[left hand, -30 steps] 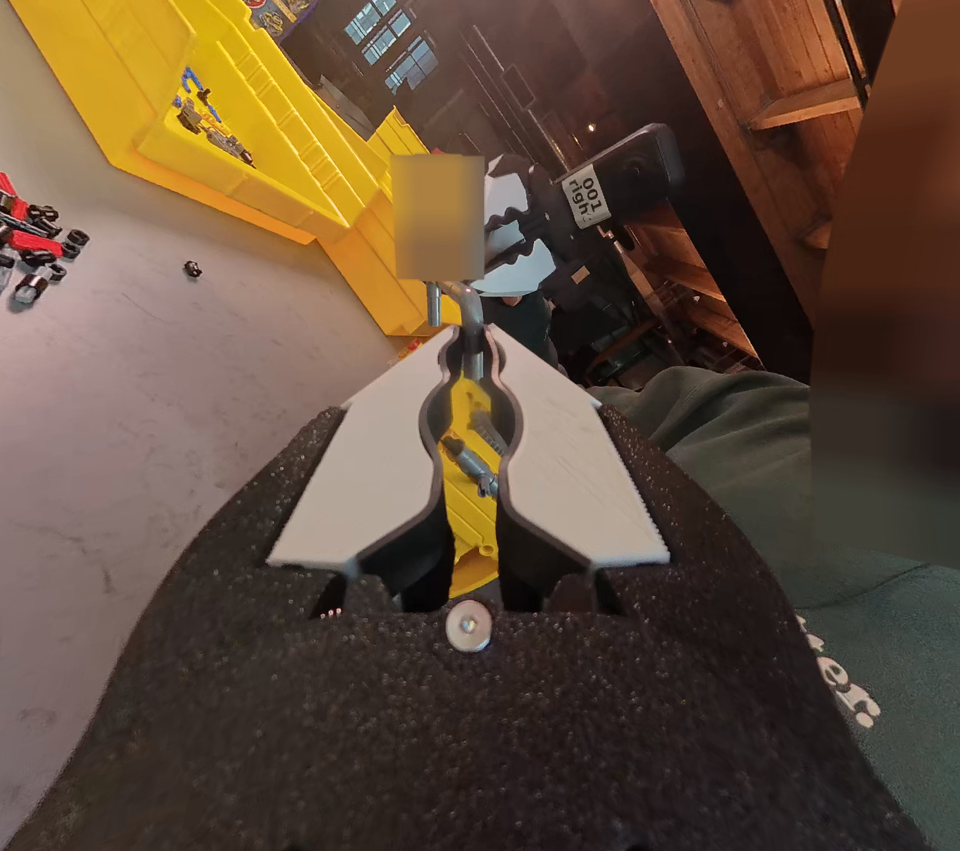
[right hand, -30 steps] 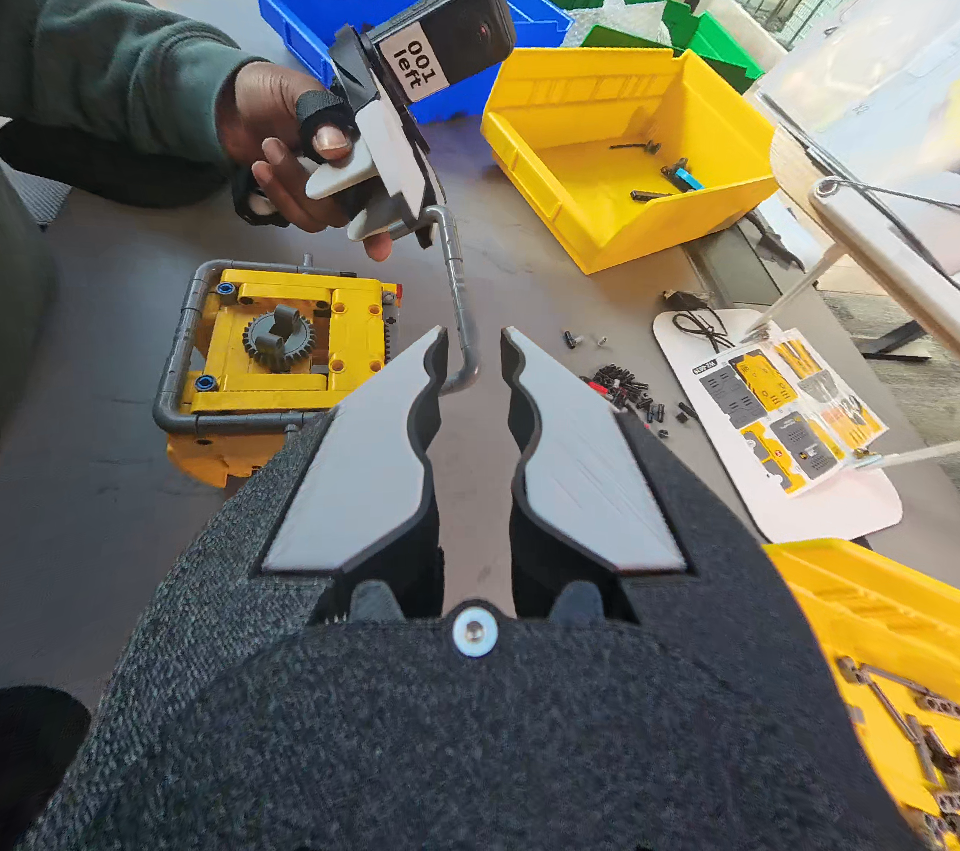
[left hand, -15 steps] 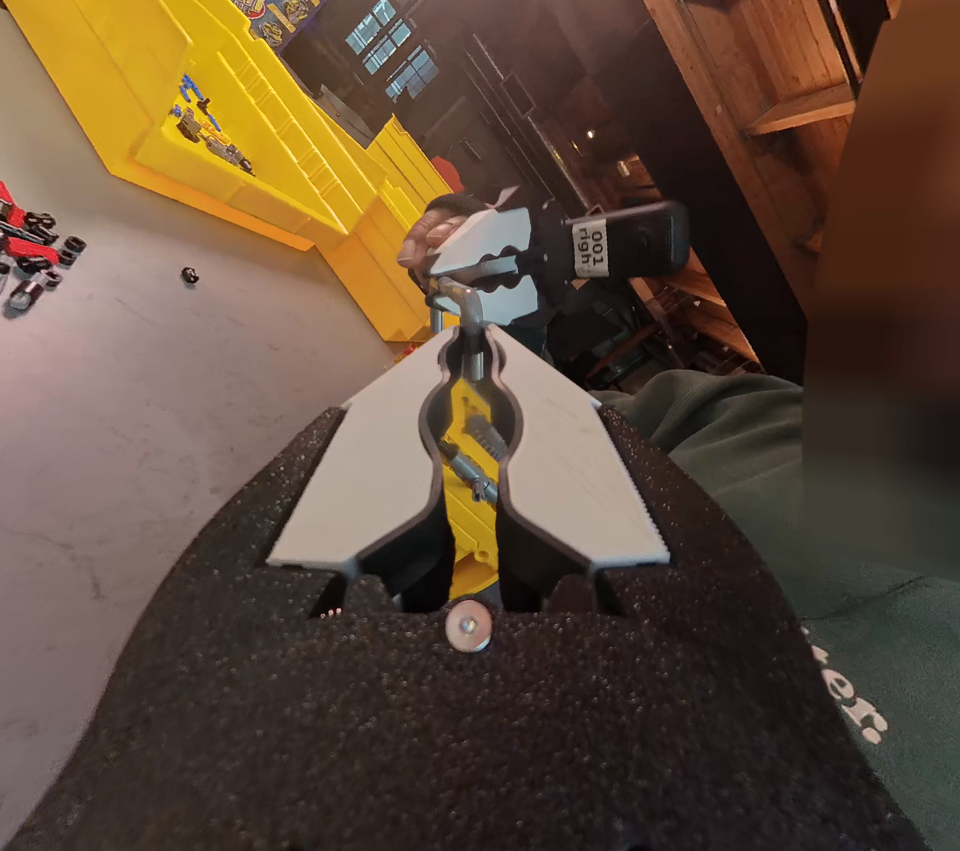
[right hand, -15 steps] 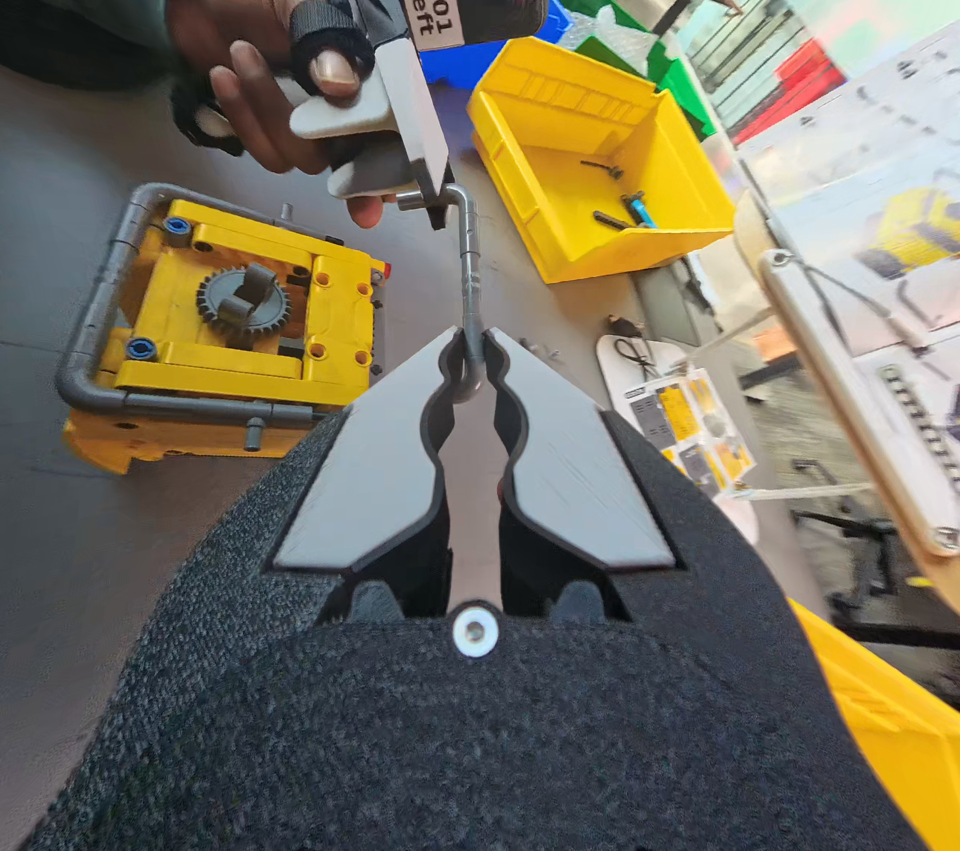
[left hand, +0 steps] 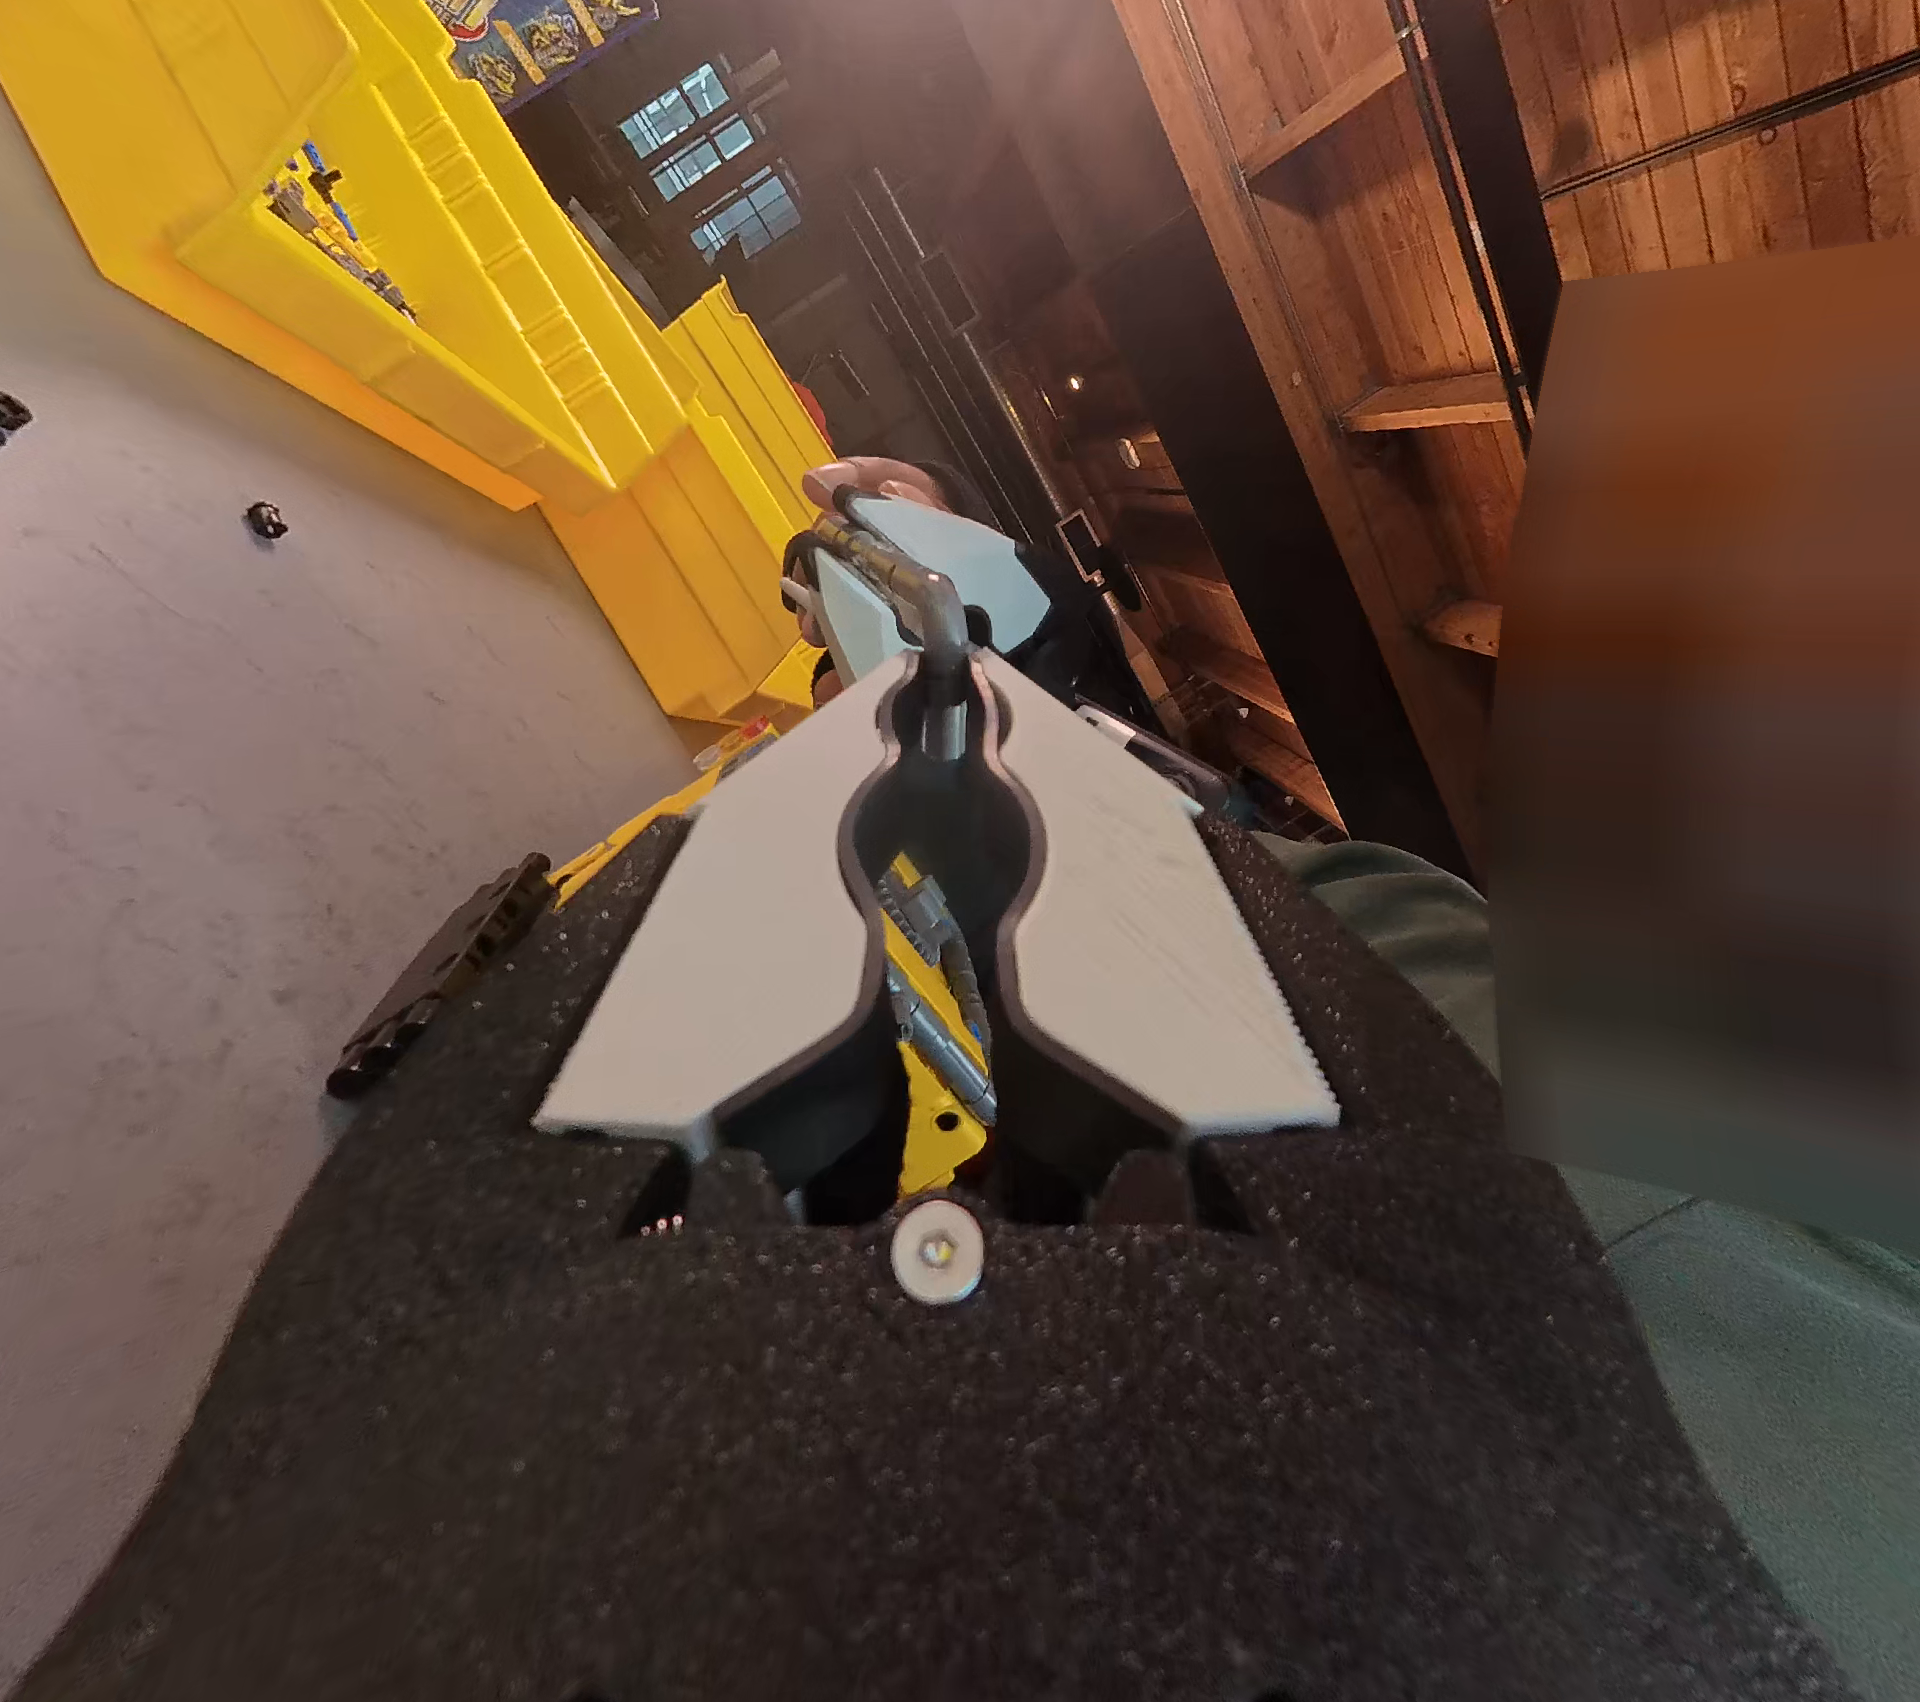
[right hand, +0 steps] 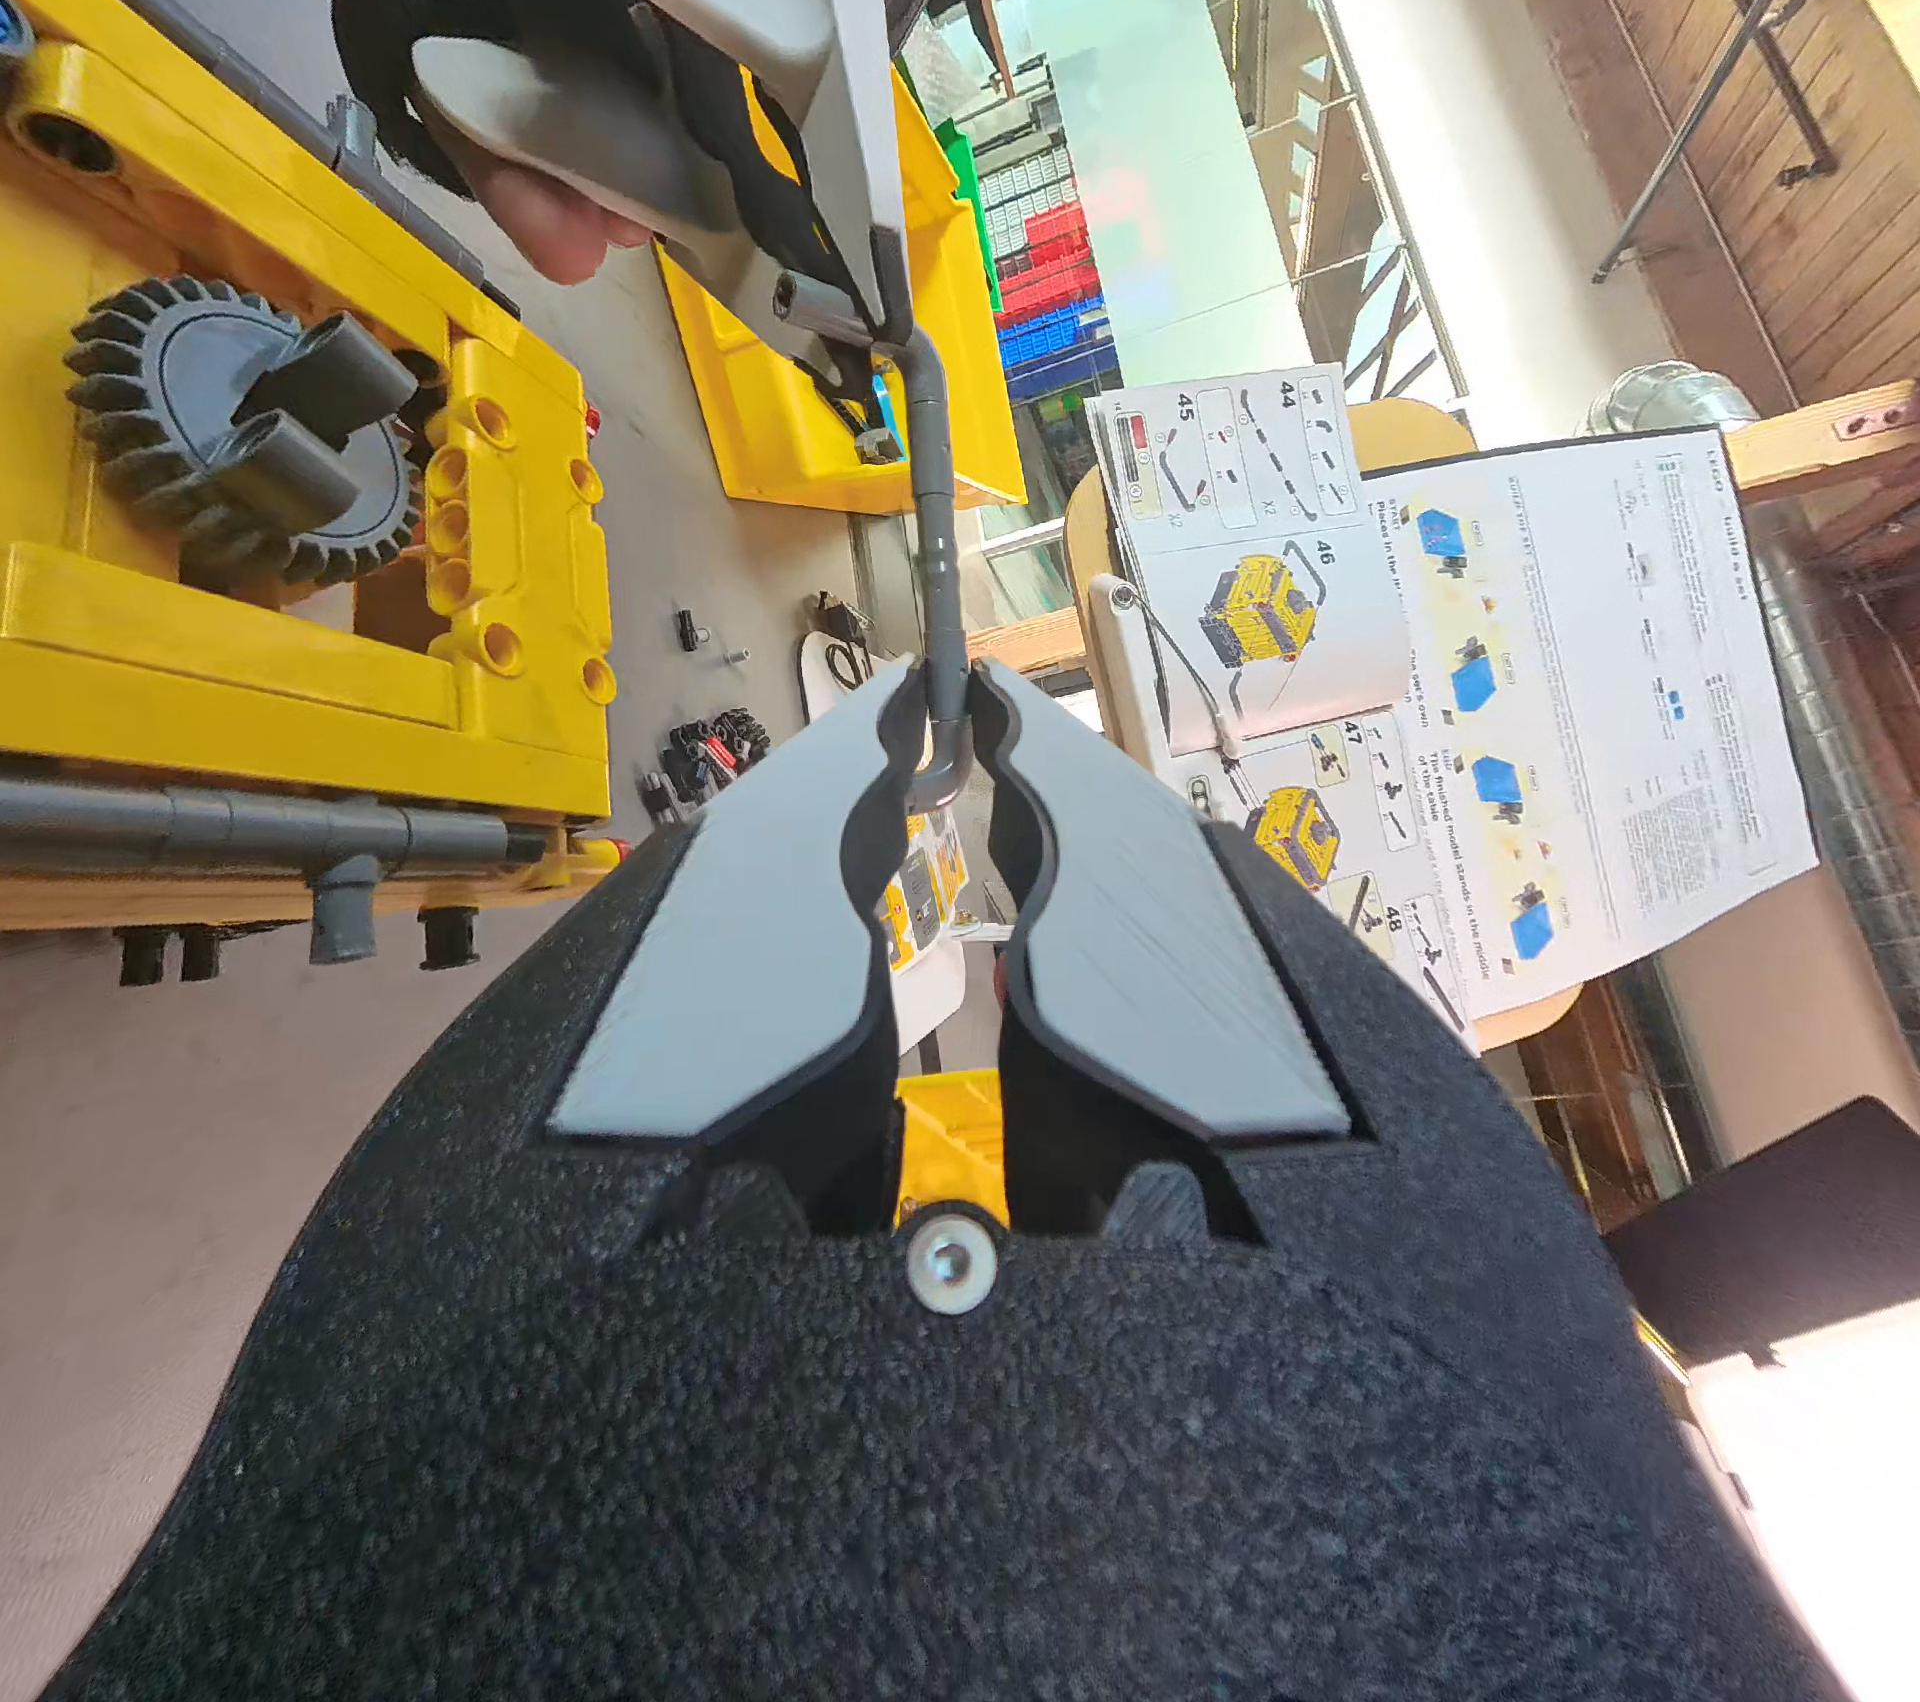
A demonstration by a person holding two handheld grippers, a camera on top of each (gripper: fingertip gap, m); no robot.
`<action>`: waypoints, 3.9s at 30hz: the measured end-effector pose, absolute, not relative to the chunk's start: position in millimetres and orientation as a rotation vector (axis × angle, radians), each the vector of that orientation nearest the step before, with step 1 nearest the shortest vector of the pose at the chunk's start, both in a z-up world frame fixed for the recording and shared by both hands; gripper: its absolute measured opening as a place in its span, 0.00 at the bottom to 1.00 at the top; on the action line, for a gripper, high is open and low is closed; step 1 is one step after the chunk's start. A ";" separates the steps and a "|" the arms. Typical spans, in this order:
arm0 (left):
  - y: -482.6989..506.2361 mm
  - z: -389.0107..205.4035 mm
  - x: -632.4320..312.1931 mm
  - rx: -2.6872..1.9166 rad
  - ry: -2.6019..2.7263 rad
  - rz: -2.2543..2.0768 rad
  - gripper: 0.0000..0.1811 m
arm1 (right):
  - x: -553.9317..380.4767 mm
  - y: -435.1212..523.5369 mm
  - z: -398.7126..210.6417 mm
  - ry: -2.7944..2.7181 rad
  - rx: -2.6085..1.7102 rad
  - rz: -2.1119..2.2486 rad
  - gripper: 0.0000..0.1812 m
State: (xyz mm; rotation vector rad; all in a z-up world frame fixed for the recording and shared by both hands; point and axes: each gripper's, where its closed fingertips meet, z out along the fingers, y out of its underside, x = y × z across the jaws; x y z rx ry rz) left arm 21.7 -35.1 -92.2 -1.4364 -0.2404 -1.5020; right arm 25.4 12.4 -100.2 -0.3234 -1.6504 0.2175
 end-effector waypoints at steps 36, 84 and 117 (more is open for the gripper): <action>-38.4 -95.5 27.7 -1.510 -0.112 -1.405 0.03 | 40.4 -0.4 -105.7 -1.814 -0.582 0.782 0.04; -36.4 -106.7 19.3 -1.540 0.012 -1.304 0.13 | 61.5 9.8 -121.5 -1.829 -0.968 1.431 0.17; -29.1 -135.4 15.4 -1.659 0.262 -1.098 0.20 | 63.8 5.1 -125.4 -1.890 -1.081 1.548 0.17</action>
